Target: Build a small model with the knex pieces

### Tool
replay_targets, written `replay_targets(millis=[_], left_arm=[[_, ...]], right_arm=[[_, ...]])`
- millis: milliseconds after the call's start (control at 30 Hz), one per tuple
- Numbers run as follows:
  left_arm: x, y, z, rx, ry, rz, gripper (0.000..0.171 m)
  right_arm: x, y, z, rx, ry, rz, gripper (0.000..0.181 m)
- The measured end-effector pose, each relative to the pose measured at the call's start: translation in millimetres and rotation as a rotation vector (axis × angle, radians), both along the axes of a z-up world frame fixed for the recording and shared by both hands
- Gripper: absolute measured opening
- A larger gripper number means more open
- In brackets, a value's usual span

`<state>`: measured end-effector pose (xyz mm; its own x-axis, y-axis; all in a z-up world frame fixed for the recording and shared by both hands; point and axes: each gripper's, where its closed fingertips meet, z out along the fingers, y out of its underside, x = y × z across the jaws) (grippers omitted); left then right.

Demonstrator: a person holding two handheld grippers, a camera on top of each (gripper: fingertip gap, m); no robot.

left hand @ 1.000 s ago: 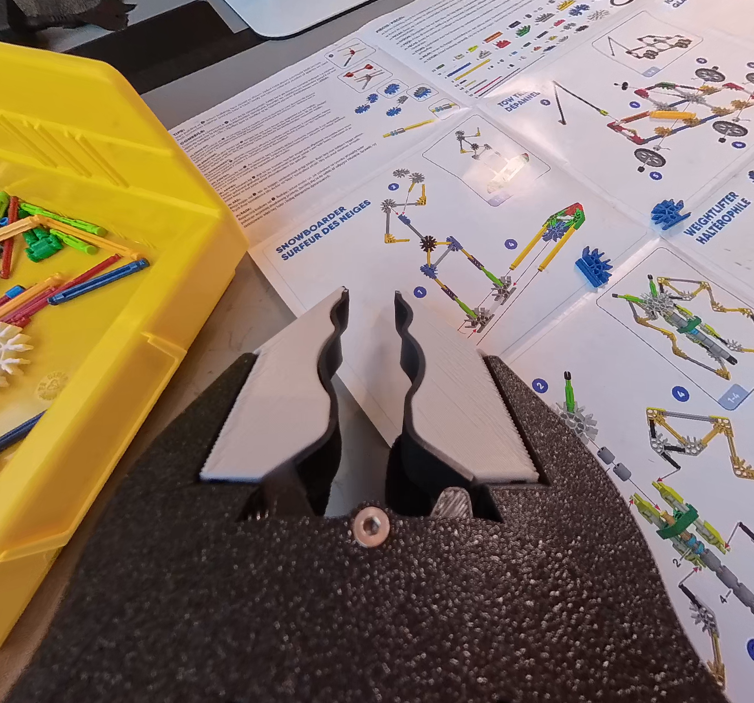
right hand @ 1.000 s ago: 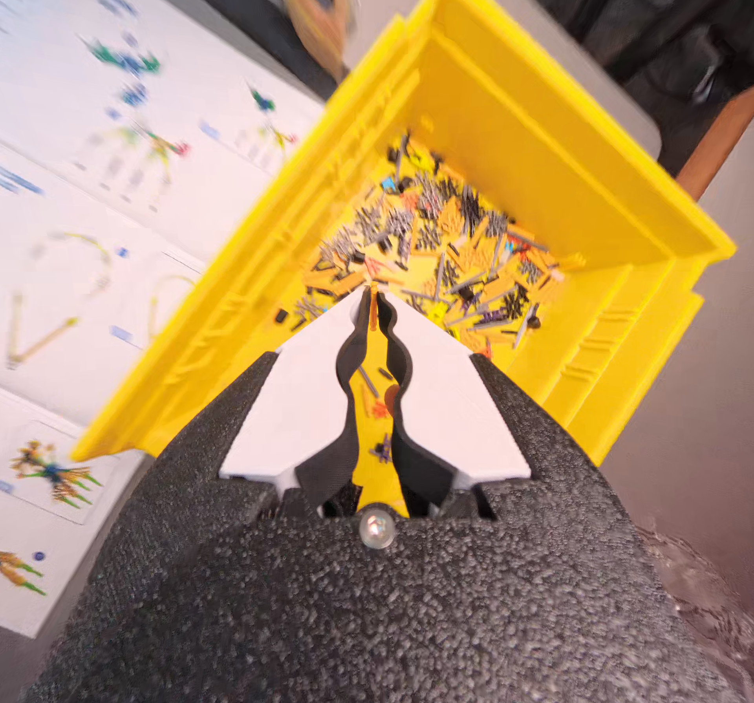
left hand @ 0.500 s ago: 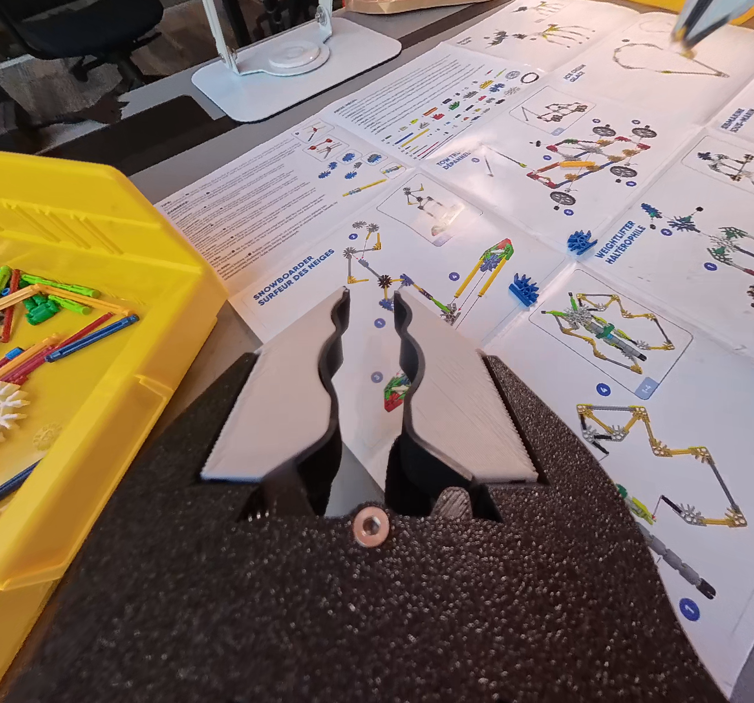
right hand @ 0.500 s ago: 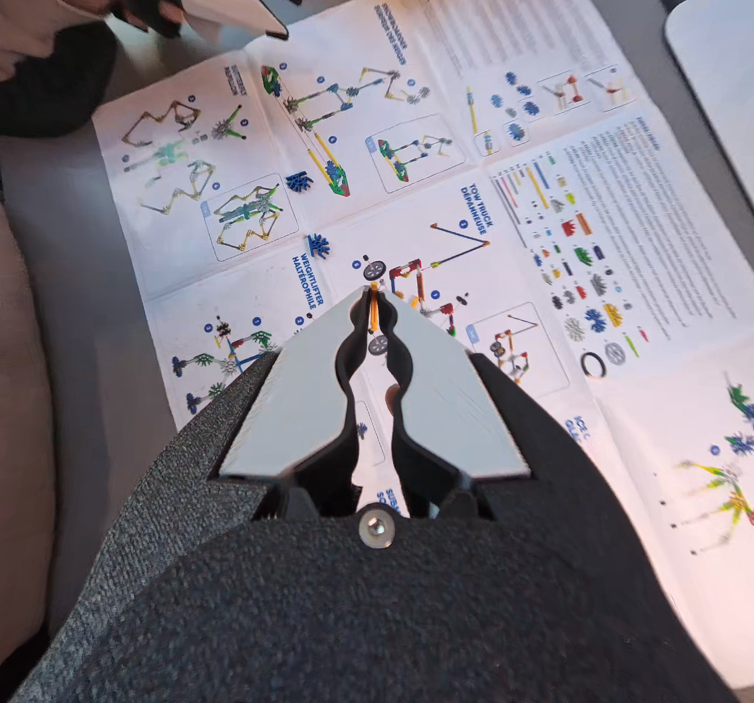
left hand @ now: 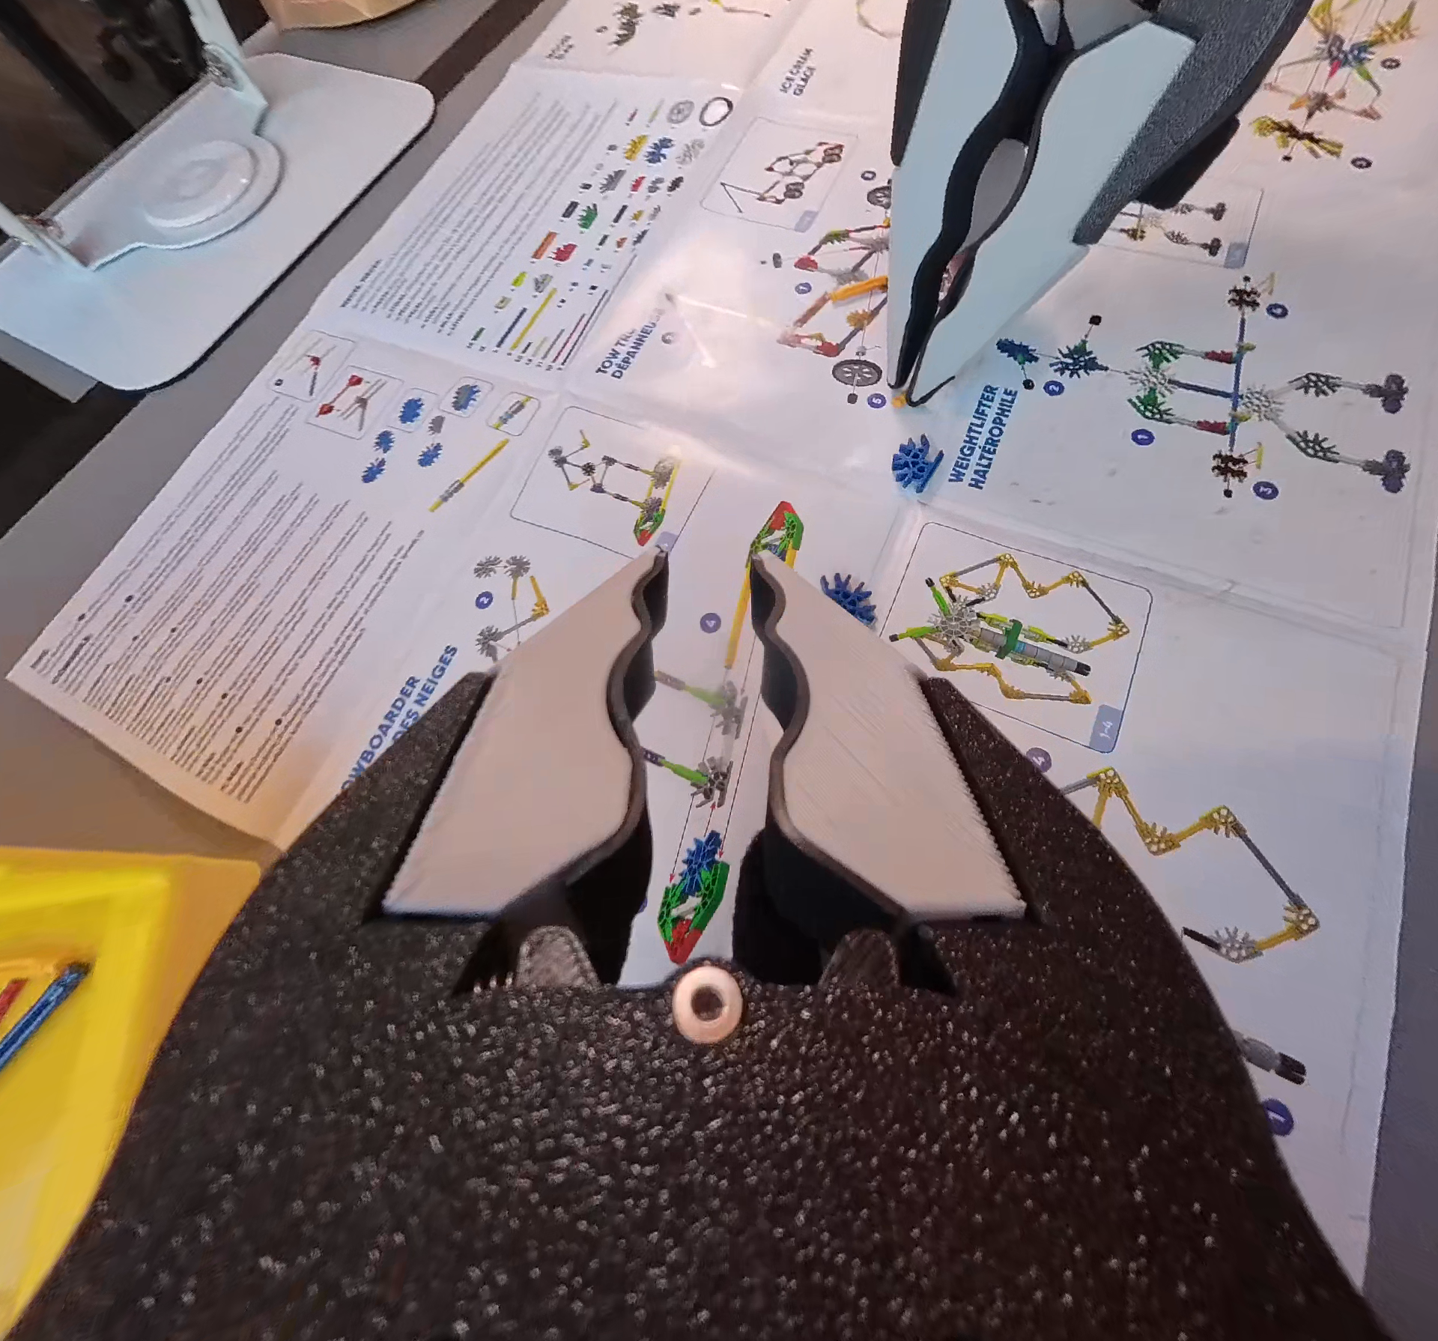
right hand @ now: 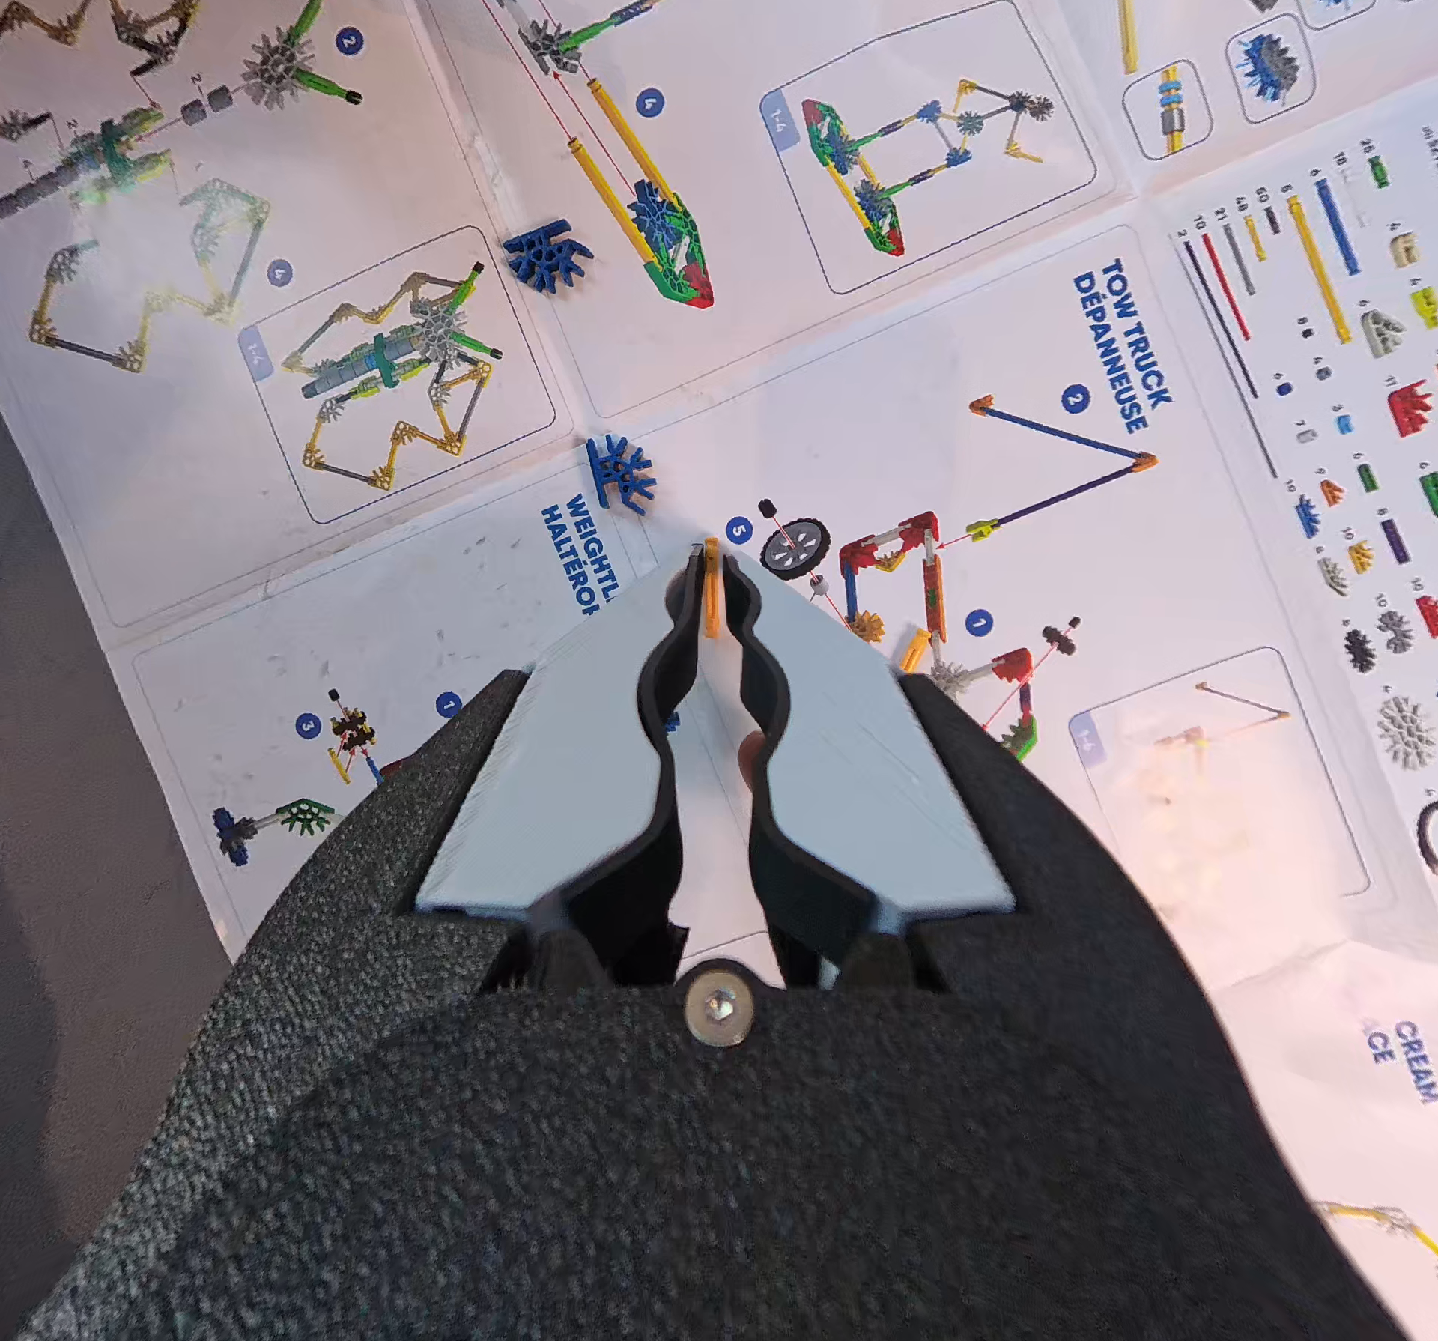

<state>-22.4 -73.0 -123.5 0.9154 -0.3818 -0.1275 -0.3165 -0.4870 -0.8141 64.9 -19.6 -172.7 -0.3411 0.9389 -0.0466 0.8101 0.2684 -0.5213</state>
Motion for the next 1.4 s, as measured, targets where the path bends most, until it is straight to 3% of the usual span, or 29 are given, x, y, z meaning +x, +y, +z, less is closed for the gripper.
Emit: replay_targets(millis=[200, 367, 633, 1000, 1200, 1400], left_arm=[[17.8, -6.5, -24.7, -0.064, -0.027, -0.066, 0.021], [17.0, -15.6, -33.8, -0.085, -0.035, -0.058, 0.02], [15.4, -17.8, -40.8, -0.107, -0.021, -0.057, 0.02], [-31.4, -31.0, -21.1, -0.063, -0.023, 0.049, 0.019], [-25.0, -42.9, -22.3, -0.1, -0.093, -0.009, 0.019], [6.9, -42.0, -30.3, -0.129, -0.131, -0.115, 0.019]], right_arm=[[8.9, 1.4, 13.0, -0.056, 0.08, -0.036, 0.016], [19.5, 10.8, 13.4, -0.038, 0.098, -0.046, 0.015], [0.6, 26.0, 7.7, 0.011, 0.099, -0.073, 0.014], [-4.4, 30.0, 1.6, 0.043, 0.06, -0.031, 0.001], [-16.6, -5.8, 36.2, -0.136, 0.19, -0.032, 0.002], [-23.6, -43.8, 39.8, -0.272, 0.211, -0.035, 0.002]])
